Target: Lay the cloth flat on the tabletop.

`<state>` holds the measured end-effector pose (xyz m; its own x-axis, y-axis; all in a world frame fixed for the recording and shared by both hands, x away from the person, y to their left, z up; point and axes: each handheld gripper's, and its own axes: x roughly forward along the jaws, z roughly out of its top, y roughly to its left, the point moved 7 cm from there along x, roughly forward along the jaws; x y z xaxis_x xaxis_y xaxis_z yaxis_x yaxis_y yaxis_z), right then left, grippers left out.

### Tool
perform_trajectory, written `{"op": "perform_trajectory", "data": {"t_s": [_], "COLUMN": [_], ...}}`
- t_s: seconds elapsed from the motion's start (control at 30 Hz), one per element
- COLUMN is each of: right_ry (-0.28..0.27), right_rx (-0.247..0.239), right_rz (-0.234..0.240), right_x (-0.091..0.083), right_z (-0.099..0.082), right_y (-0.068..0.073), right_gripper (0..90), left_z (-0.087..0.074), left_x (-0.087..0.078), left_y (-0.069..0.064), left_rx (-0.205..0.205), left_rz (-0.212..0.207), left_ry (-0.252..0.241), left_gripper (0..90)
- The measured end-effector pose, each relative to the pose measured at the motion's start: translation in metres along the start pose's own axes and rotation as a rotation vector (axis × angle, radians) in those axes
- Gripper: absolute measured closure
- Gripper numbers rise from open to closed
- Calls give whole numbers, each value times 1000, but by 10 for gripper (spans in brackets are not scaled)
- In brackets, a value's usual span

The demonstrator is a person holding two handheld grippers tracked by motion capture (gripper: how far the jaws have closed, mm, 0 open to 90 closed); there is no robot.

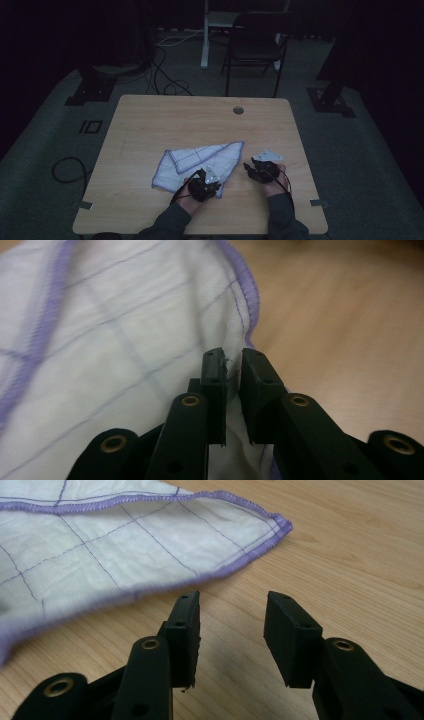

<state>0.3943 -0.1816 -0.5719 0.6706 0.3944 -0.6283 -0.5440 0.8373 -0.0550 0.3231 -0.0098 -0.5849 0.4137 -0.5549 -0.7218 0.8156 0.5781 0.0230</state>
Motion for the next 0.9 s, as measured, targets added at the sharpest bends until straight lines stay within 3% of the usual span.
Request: {"op": "perform_trajectory", "data": {"t_s": [0.07,0.1,0.17,0.27,0.43,0.53,0.63,0.77,0.9], "right_ry": [-6,-7,-9,-15,-42,-40,-33,-17,-3], "right_rx": [-1,0,-1,-1,8,-14,-33,-51,-69], "right_rz": [1,2,3,10,69,92,120,157,185], "right_x": [0,-1,-1,-2,-7,-8,-6,0,4], "right_z": [1,1,1,2,5,4,3,-1,-2], "right_y": [1,1,1,3,19,32,46,62,73], "right_gripper": [578,577,574,572,568,567,566,567,566], "left_z": [1,1,2,4,5,-1,-12,-31,-39], "left_x": [2,4,6,3,-10,-18,-24,-29,-34], "left_y": [-11,-17,-23,-21,8,31,51,71,84], "left_rx": [33,38,51,21,-18,-46,-69,-96,-138], "left_rz": [-20,-47,-61,-110,-28,39,80,135,165], "left_ry": [-6,-4,-13,-41,-63,-54,-31,15,13], "left_gripper": [774,767,742,691,672,672,681,748,768]}}
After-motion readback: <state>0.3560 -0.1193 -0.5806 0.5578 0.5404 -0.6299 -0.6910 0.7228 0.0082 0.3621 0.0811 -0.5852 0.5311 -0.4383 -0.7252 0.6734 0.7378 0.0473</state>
